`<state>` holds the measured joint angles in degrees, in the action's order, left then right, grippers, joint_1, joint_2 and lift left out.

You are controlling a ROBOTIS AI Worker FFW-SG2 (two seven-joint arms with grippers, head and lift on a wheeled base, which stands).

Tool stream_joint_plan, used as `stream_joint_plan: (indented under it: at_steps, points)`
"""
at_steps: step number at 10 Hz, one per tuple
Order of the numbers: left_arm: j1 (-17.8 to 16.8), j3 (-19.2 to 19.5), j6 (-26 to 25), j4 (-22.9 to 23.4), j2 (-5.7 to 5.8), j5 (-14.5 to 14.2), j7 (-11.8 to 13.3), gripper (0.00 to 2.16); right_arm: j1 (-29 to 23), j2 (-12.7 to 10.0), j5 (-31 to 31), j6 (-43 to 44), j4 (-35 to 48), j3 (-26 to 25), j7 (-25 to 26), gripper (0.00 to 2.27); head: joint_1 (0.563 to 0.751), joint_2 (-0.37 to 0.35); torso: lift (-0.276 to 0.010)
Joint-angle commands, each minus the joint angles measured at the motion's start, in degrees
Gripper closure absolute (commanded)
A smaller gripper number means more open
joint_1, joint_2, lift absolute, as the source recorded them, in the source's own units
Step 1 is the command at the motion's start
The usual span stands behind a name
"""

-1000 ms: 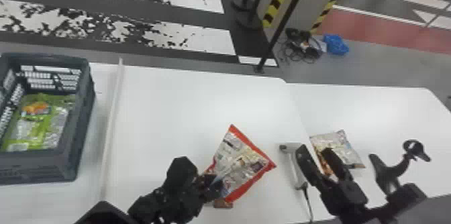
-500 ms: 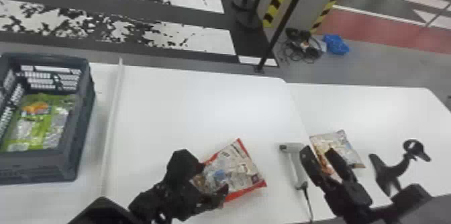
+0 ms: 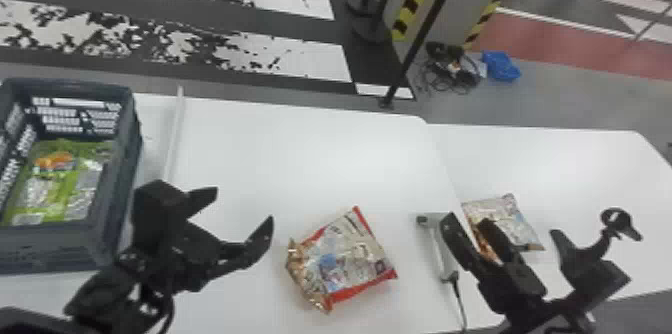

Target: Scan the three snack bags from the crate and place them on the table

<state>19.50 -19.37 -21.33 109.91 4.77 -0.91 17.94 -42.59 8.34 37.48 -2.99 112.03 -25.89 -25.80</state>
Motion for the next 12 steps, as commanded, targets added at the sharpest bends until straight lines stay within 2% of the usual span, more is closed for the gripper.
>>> stream_joint_plan:
  at_steps: [1, 3, 4, 5, 7, 8, 9, 10, 11, 12]
  points:
    - [4.06, 6.37, 2.91, 6.28, 0.59, -2.78, -0.98, 0.08, 1.19, 0.18, -1.71, -0.66, -1.20, 0.05, 0.32, 0.10, 0.695, -0.350, -0.037]
    - [8.89, 13.84, 5.37, 13.14, 0.50, -4.45, -3.00, 0.08, 3.65, 0.62, -3.82, -2.94, -3.48, 0.93, 0.32, 0.10, 0.695, -0.350, -0.037]
    - [11.00, 17.70, 5.37, 15.77, 0.15, -5.77, -3.00, 0.08, 4.88, 0.98, -5.49, -2.77, -5.07, 1.55, -0.21, 0.11, 0.695, -0.350, -0.037]
    - [12.23, 21.66, 5.20, 17.44, -0.11, -9.29, -2.47, 0.08, 5.76, 1.68, -5.93, -2.59, -6.47, 2.16, -1.00, 0.15, 0.695, -0.350, -0.037]
    - [13.73, 25.17, 5.20, 18.59, -0.99, -10.52, -3.09, 0.08, 6.64, 1.77, -6.19, -1.19, -9.90, 2.16, -3.20, 0.42, 0.695, -0.305, -0.037]
    - [14.17, 26.40, 5.02, 18.41, -1.34, -11.75, -3.00, 0.08, 7.08, 1.77, -7.07, 0.57, -12.01, 2.08, -4.17, 0.78, 0.695, -0.273, -0.037]
    - [14.96, 27.46, 5.02, 18.23, -1.69, -12.63, -2.91, 0.08, 8.66, 1.77, -8.04, 0.57, -14.91, 2.08, -5.22, 1.66, 0.695, -0.259, -0.037]
    - [16.19, 27.99, 5.72, 18.06, -1.87, -12.71, -2.65, 0.08, 10.24, 2.38, -9.89, 0.75, -17.90, 2.08, -5.84, 2.02, 0.695, -0.252, -0.037]
    - [17.77, 28.95, 7.31, 18.15, -2.31, -13.24, -2.39, 0.08, 12.26, 2.73, -12.79, 1.80, -20.97, 2.34, -7.07, 2.17, 0.695, -0.251, -0.037]
    - [18.91, 29.83, 8.89, 18.06, -2.57, -14.12, -2.12, 0.08, 13.93, 3.61, -14.28, 2.86, -24.58, 3.31, -7.33, 2.17, 0.695, -0.249, -0.037]
